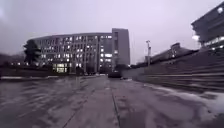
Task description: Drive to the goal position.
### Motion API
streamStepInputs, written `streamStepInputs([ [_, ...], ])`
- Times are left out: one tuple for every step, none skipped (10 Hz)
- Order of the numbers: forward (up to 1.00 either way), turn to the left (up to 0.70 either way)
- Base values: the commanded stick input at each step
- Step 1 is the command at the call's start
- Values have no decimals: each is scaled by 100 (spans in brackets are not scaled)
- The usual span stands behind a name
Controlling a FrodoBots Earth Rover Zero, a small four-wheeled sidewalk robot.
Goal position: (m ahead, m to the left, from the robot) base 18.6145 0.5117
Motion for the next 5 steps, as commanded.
streamStepInputs([
  [100, 27],
  [100, 27],
  [100, 27],
  [100, 27],
  [100, 27],
])
